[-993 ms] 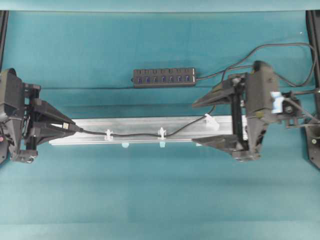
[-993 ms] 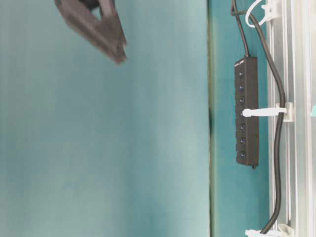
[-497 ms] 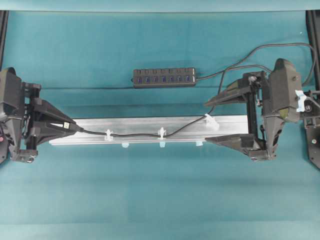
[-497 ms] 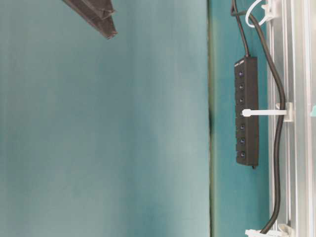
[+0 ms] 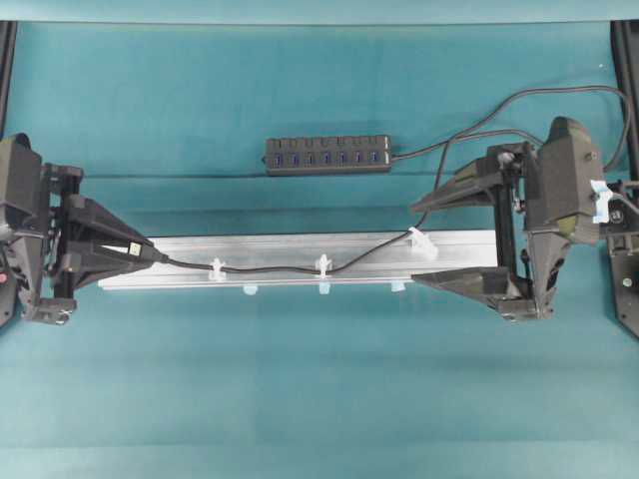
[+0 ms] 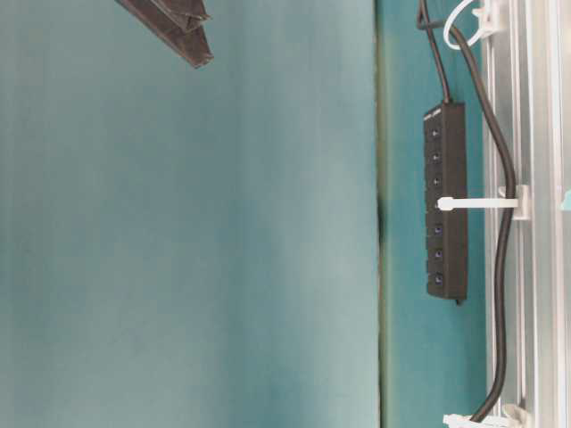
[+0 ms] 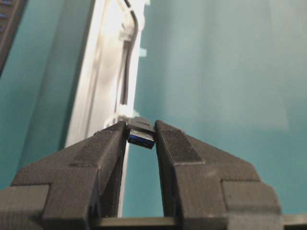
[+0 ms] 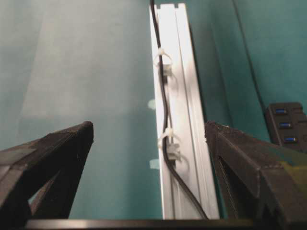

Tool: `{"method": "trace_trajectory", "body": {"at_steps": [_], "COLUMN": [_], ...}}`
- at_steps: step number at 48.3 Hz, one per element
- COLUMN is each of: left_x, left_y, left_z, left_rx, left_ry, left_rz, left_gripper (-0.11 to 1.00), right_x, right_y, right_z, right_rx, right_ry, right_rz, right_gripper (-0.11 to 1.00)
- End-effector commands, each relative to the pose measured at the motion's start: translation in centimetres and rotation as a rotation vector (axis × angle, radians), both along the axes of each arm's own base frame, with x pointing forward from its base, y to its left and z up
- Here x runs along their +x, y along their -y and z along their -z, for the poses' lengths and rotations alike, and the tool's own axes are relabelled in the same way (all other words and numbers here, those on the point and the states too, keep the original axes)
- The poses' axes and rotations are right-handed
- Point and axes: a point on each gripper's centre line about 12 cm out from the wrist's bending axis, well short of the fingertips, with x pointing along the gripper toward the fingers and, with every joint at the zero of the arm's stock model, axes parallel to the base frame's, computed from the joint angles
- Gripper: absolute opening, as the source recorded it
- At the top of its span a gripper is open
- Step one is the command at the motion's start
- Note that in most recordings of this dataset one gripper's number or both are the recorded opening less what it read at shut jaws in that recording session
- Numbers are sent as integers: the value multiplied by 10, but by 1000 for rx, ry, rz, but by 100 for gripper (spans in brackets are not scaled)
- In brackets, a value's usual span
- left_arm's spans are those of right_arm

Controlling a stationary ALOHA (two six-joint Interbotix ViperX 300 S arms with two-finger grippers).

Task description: Pass the USB cable through three rings with both arms.

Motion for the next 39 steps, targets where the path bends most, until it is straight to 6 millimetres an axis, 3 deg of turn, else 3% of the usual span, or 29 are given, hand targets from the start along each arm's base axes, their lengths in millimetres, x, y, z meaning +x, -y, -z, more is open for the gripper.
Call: {"method": "trace_trajectory", "body": {"at_steps": [1, 39], "left_x": [5, 5], "left_y": [0, 0], "left_z": [-12, -12], "left_rx": [3, 1], "left_ry": [40, 40], "left_rz": [0, 1], "left_gripper": [26, 26], "right_x": [1, 0], "right_y": [0, -1], "right_z": [-7, -7], "right_rx": [18, 51], "right_ry": [24, 27], "right_rz": [6, 16], "right_gripper": [66, 66]}}
